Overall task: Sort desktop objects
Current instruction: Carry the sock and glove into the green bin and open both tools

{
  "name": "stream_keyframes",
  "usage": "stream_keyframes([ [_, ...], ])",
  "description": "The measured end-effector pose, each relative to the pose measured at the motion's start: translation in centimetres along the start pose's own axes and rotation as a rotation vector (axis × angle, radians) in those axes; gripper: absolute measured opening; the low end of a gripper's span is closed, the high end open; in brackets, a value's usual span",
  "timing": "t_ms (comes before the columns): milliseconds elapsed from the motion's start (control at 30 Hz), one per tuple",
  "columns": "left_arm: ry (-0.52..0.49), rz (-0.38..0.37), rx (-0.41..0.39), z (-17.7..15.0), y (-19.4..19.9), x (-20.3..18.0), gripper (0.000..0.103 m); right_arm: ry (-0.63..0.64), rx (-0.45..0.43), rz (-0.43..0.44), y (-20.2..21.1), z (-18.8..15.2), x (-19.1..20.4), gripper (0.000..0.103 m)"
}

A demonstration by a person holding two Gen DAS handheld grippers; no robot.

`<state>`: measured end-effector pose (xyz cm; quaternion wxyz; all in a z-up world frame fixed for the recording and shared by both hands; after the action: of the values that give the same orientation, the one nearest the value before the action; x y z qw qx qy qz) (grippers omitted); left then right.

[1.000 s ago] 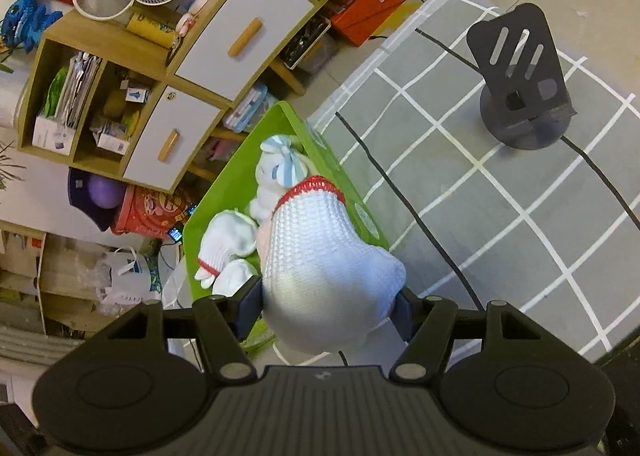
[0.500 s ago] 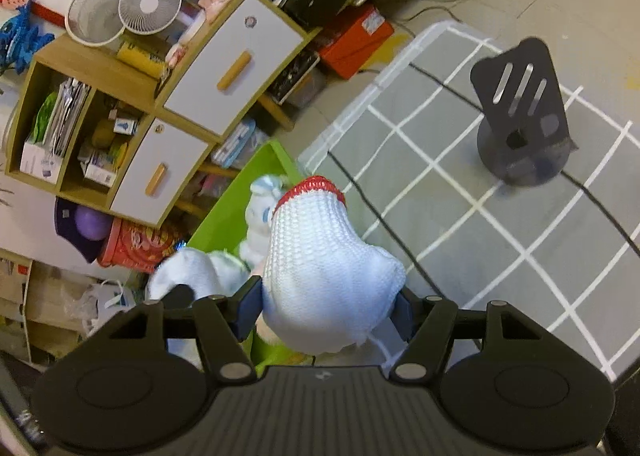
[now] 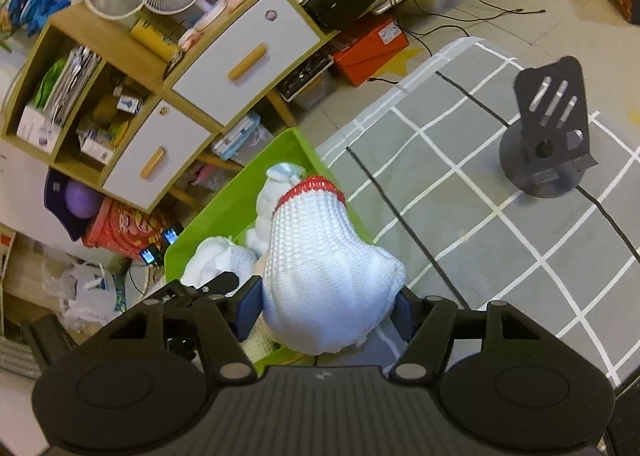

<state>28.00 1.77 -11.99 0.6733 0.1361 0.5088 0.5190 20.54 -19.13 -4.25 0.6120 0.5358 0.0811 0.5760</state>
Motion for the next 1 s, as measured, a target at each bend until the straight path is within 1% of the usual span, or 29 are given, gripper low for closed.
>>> stream_keyframes([
  [133, -0.032, -0.015, -0.001, -0.2, 0.2, 0.1, 0.042, 0.016, -0.002, -0.008, -0.7, 0.6, 1.5, 0.066],
  [267, -0.061, -0.048, 0.011, -0.3, 0.3, 0.0, 0.042, 0.041, -0.010, 0.002, -1.4, 1.7, 3.3, 0.066],
  [367, -0.066, -0.072, 0.025, -0.4, 0.5, 0.1, 0.043, 0.039, -0.019, 0.028, -2.3, 2.8, 4.5, 0.066],
  [433, -0.060, -0.087, 0.040, -0.4, 0.7, 0.3, 0.045, 0.033, -0.008, 0.061, -3.2, 3.4, 5.2, 0.066],
  [500, -0.061, -0.097, 0.064, -0.3, 1.0, 0.3, 0.052, 0.005, 0.023, 0.110, -4.5, 3.9, 5.8, 0.066],
  [567, -0.083, -0.098, 0.092, -0.1, 1.4, 0.2, 0.059, -0.022, 0.060, 0.140, -5.9, 4.1, 6.2, 0.066],
  [633, -0.108, -0.100, 0.090, 0.1, 2.2, -0.1, 0.065, -0.053, 0.096, 0.148, -7.4, 4.4, 6.4, 0.066],
  [667, -0.119, -0.108, 0.092, 0.2, 2.6, -0.3, 0.071, -0.073, 0.109, 0.149, -8.0, 4.6, 6.5, 0.066],
  [700, -0.125, -0.116, 0.092, 0.3, 2.8, -0.4, 0.074, -0.094, 0.116, 0.148, -8.6, 4.8, 6.5, 0.066],
  [833, -0.114, -0.129, 0.103, 0.4, 3.3, 0.1, 0.079, -0.121, 0.136, 0.144, -10.3, 5.1, 7.0, 0.066],
  [867, -0.108, -0.141, 0.112, 0.4, 3.4, 0.3, 0.081, -0.125, 0.146, 0.137, -10.9, 5.1, 7.1, 0.066],
  [900, -0.101, -0.153, 0.122, 0.4, 3.4, 0.4, 0.083, -0.130, 0.149, 0.133, -11.2, 5.0, 7.1, 0.066],
  [1000, -0.086, -0.172, 0.143, 0.3, 3.6, 0.8, 0.086, -0.170, 0.143, 0.134, -11.7, 5.0, 6.8, 0.067],
])
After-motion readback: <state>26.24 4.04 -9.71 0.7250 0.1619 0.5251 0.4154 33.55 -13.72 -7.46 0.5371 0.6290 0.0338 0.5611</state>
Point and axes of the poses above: each gripper's, at about its wrist camera, not at the fingertips, and y roughly against the way its jaws point, x to its left, z to its top, the point moved 6 cm from there along -y, roughly the way its jaws point, and after that the axes turned 3 degrees about -x, right-handed, at the moved point
